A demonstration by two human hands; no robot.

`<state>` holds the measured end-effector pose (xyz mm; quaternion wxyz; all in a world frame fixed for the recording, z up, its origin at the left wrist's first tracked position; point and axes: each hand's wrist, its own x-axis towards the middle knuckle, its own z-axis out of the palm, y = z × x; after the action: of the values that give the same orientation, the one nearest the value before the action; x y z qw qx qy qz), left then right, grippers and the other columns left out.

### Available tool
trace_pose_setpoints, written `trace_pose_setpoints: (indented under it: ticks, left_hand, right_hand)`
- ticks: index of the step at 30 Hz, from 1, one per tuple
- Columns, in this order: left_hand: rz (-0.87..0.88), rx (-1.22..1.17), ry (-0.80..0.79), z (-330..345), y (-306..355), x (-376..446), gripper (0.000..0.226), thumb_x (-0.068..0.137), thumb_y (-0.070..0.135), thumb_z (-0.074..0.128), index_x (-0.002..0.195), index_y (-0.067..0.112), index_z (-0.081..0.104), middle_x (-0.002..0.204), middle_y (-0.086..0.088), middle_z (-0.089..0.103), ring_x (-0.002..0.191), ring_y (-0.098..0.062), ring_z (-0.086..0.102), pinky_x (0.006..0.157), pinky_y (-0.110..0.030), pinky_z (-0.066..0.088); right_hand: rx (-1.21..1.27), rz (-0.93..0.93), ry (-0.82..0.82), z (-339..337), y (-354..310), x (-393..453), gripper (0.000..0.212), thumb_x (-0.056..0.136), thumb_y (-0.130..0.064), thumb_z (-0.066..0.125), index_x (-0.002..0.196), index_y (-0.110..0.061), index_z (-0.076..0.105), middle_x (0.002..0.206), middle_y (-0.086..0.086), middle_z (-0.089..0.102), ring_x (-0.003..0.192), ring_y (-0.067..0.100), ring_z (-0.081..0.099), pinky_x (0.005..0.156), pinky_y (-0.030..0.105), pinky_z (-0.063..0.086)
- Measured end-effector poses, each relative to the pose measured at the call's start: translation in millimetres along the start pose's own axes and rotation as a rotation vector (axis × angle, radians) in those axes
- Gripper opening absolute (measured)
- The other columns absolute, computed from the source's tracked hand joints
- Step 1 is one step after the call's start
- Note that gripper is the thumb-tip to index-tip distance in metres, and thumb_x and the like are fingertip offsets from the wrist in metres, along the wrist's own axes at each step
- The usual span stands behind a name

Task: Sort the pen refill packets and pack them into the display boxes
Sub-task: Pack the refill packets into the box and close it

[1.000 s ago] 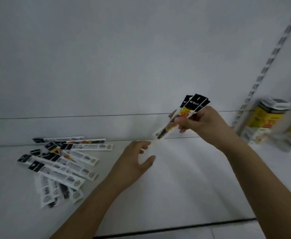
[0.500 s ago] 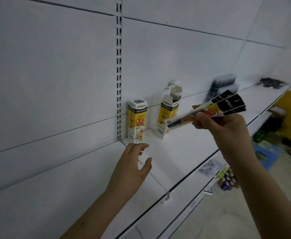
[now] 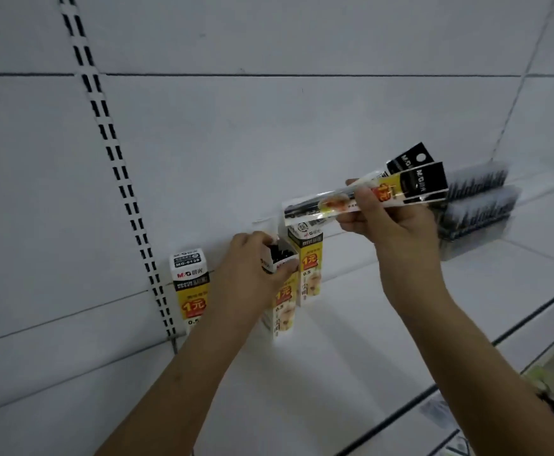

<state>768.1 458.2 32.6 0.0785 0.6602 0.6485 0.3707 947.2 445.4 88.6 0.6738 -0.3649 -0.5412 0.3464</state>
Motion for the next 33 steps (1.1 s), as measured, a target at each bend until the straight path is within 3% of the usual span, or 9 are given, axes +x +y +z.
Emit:
trace_pose_setpoints:
  ticks: [4,7,12,16,20,24,26,30,33]
  left_hand:
    - [-0.017,0.047,-0.05,-1.8,4.0,13.5,0.035,0.076,0.048,0.078,0.098,0.033,0.055,0.094,0.015,0.061,0.085,-0.006,0.058,0.063,-0.018,0.044]
    - [-0.003,0.121,-0.094,-8.8,6.0,14.0,0.036,0.074,0.049,0.08,0.099,0.036,0.057,0.084,0.019,0.057,0.075,-0.001,0.055,0.056,-0.009,0.036]
    - [0.057,0.237,-0.198,-17.3,2.9,6.7,0.047,0.077,0.05,0.076,0.119,0.032,0.065,0.107,0.013,0.067,0.088,-0.003,0.062,0.074,-0.019,0.05]
    - [0.099,0.206,-0.202,-18.4,-3.3,-3.6,0.039,0.083,0.053,0.07,0.118,0.036,0.066,0.103,0.011,0.06,0.087,-0.003,0.057,0.069,-0.017,0.047]
    - [0.126,0.087,-0.165,-6.9,-9.2,-19.8,0.033,0.094,0.048,0.058,0.126,0.048,0.057,0.097,0.014,0.05,0.091,-0.004,0.057,0.077,-0.026,0.052]
    - [0.185,0.081,-0.088,5.8,-7.0,-35.2,0.032,0.099,0.046,0.048,0.131,0.049,0.048,0.104,0.018,0.044,0.095,-0.002,0.054,0.074,-0.019,0.047]
    - [0.192,0.048,-0.076,9.3,-6.8,-39.5,0.031,0.1,0.046,0.045,0.131,0.047,0.046,0.113,0.016,0.048,0.098,-0.003,0.055,0.077,-0.024,0.051]
    - [0.219,0.059,-0.045,14.3,-6.1,-45.3,0.03,0.1,0.046,0.043,0.129,0.042,0.047,0.113,0.012,0.049,0.095,-0.005,0.056,0.074,-0.027,0.053]
    - [0.218,0.074,-0.047,16.8,-5.2,-49.8,0.032,0.099,0.048,0.042,0.129,0.039,0.048,0.113,0.014,0.048,0.093,-0.004,0.056,0.07,-0.022,0.051]
  right_hand:
    - [0.042,0.069,-0.142,12.9,9.9,25.7,0.016,0.093,-0.028,0.061,0.088,-0.022,0.075,0.087,0.002,0.077,0.077,0.018,0.074,0.076,0.034,0.06]
    - [-0.052,0.052,-0.193,11.5,17.3,29.2,0.016,0.093,-0.029,0.061,0.088,-0.023,0.074,0.078,0.001,0.077,0.071,0.017,0.074,0.073,0.032,0.061]
    - [-0.022,0.1,-0.189,-3.5,21.7,23.7,0.02,0.093,-0.029,0.06,0.091,-0.016,0.075,0.08,0.005,0.077,0.071,0.018,0.073,0.073,0.03,0.06]
    - [0.078,0.217,-0.226,-1.3,24.6,11.5,0.027,0.087,-0.035,0.061,0.093,-0.012,0.074,0.086,0.009,0.077,0.078,0.021,0.074,0.077,0.032,0.058]
    - [0.103,0.261,-0.218,-3.3,25.9,5.1,0.03,0.084,-0.039,0.061,0.088,-0.012,0.075,0.089,0.008,0.077,0.083,0.02,0.074,0.082,0.029,0.058]
    - [-0.08,0.176,-0.24,-6.3,24.7,0.7,0.028,0.088,-0.035,0.06,0.089,-0.012,0.075,0.083,0.002,0.077,0.078,0.014,0.074,0.077,0.023,0.058]
    - [-0.15,0.121,-0.265,-11.8,19.3,0.9,0.026,0.083,-0.04,0.059,0.085,-0.019,0.075,0.079,-0.003,0.077,0.074,0.012,0.073,0.071,0.019,0.056]
    - [-0.383,0.039,-0.333,-26.4,8.6,8.5,0.028,0.076,-0.052,0.059,0.074,-0.029,0.076,0.073,-0.008,0.075,0.065,0.009,0.069,0.072,0.029,0.056]
    - [-0.596,-0.088,-0.462,-29.2,-1.6,10.0,0.022,0.074,-0.056,0.059,0.077,-0.042,0.075,0.065,-0.011,0.07,0.049,0.004,0.054,0.048,0.011,0.039]
